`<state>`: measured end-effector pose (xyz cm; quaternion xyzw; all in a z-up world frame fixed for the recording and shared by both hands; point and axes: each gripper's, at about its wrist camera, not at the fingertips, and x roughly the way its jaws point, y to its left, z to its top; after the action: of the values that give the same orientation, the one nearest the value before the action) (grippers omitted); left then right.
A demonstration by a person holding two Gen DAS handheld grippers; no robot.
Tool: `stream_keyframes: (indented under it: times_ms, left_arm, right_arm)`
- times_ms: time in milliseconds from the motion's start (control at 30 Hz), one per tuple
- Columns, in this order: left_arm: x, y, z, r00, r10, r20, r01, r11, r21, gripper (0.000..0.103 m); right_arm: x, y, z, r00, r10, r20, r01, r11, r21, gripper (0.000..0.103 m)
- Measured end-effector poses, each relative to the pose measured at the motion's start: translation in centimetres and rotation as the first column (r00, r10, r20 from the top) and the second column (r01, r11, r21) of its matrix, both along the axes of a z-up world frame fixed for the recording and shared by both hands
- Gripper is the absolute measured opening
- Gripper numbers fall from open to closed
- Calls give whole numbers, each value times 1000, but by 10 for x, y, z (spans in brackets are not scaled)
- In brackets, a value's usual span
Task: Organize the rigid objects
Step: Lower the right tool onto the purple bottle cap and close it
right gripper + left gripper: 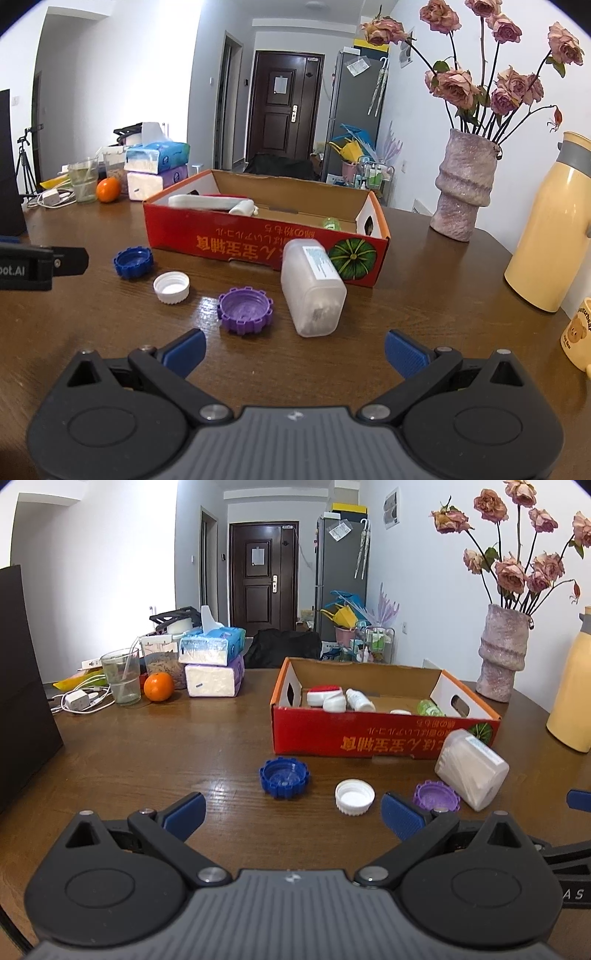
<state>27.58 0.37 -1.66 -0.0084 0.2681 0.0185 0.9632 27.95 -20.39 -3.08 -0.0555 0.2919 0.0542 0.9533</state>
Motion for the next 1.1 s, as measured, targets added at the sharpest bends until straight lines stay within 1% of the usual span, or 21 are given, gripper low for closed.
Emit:
stream_keyframes:
  times_ms: [200,333,567,733,933,1000,1067,1100]
  left_arm:
    - [0,8,-8,1000,10,-19,-10,1000,2,103]
    - [1,14,-9,1000,14,-16,-14,1000,-3,103]
    - [9,22,-14,999,17,-28,-18,1000,-6,103]
    - [17,25,-18,999,18,-33,-18,1000,8,103]
    - [27,30,-23,999,27,-44,-26,999,20,103]
    - [30,31,-25,998,30,-48,-29,999,20,103]
    - [33,33,-26,998,33,-52,-32,999,23,103]
    - [34,34,-27,998,35,-54,-34,999,22,103]
  right_arm:
    - [-3,5,-3,1000,7,-8,-7,1000,-3,103]
    - [-3,6,-3,1000,8,-5,-8,1000,20,103]
    - [1,9,-6,1000,6,-9,-5,999,33,103]
    - [7,12,-11,1000,4,-20,-3,999,33,101]
    - [14,16,-19,999,23,-45,-22,999,43,94]
    - [17,19,-21,998,37,-53,-35,998,45,88]
    - [20,23,-23,996,57,-64,-54,997,50,86]
    - [22,26,-24,995,67,-69,-64,997,48,81]
